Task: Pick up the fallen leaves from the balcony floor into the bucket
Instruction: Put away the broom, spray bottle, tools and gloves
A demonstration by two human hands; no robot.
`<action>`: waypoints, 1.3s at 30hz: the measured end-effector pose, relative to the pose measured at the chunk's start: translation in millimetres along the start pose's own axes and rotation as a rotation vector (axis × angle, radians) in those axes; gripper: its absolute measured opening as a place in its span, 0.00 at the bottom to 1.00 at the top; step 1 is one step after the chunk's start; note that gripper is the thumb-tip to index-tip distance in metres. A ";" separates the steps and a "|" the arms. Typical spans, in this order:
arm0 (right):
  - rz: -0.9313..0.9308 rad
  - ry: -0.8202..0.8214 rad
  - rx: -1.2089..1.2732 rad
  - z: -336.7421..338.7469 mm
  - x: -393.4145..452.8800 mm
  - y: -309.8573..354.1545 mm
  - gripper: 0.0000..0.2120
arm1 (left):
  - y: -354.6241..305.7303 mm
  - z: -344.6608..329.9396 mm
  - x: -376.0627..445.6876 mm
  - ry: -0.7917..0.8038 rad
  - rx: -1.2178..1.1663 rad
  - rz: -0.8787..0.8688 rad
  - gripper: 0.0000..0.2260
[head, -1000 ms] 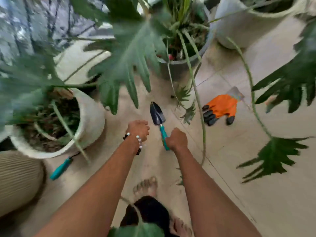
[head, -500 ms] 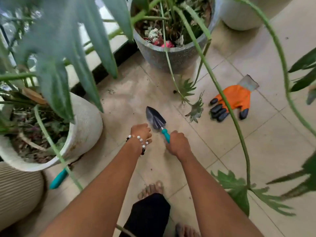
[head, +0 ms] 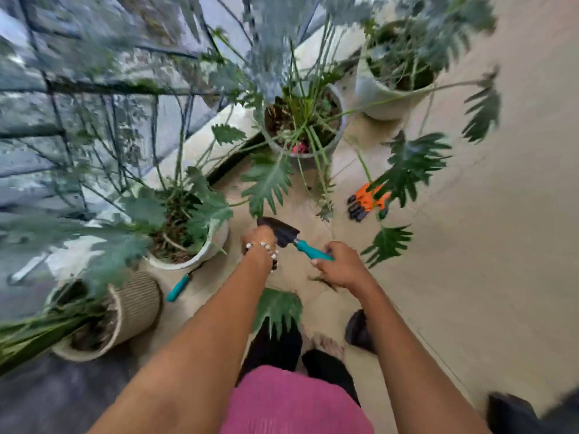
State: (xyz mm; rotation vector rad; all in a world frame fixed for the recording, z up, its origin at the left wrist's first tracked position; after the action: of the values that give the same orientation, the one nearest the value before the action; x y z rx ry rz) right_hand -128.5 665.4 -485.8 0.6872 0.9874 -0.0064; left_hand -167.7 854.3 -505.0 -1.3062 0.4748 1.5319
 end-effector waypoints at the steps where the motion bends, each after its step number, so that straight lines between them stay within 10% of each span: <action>1: 0.010 -0.016 0.027 11.3 -23.2 7.7 0.15 | -6.5 5.6 -18.8 -0.005 -0.015 -0.032 0.19; 7: 0.055 -0.085 0.241 76.2 -156.2 39.9 0.16 | -46.0 26.9 -164.4 0.145 -0.186 -0.084 0.05; 10: 0.071 -0.199 0.362 106.0 -210.4 34.5 0.15 | -56.2 28.3 -220.4 0.170 -0.203 -0.154 0.16; 23: -0.039 -0.737 1.429 216.6 -419.7 -130.9 0.06 | 11.1 -116.3 -427.4 0.457 -0.068 -0.264 0.06; 32: -0.110 -0.936 1.536 286.2 -497.4 -220.5 0.03 | 70.8 -225.9 -509.4 0.726 0.051 -0.192 0.17; 39: -0.110 -0.993 1.666 333.9 -481.9 -262.0 0.10 | 43.5 -297.9 -537.5 0.686 0.088 -0.298 0.06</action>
State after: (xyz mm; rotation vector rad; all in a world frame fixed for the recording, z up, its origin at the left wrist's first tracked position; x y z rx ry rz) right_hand -227.3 136.9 -134.6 1.8522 -0.1815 -1.2600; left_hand -119.7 362.1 -137.6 -1.7336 0.7250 0.7826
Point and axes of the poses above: each hand's wrist, its own x-axis towards the middle knuckle, its own z-axis out of the back of the hand, y = z × x, the point moved 6 cm from there along x, towards the middle knuckle, and after that the axes turned 2 degrees about z, right-handed, at the moved point
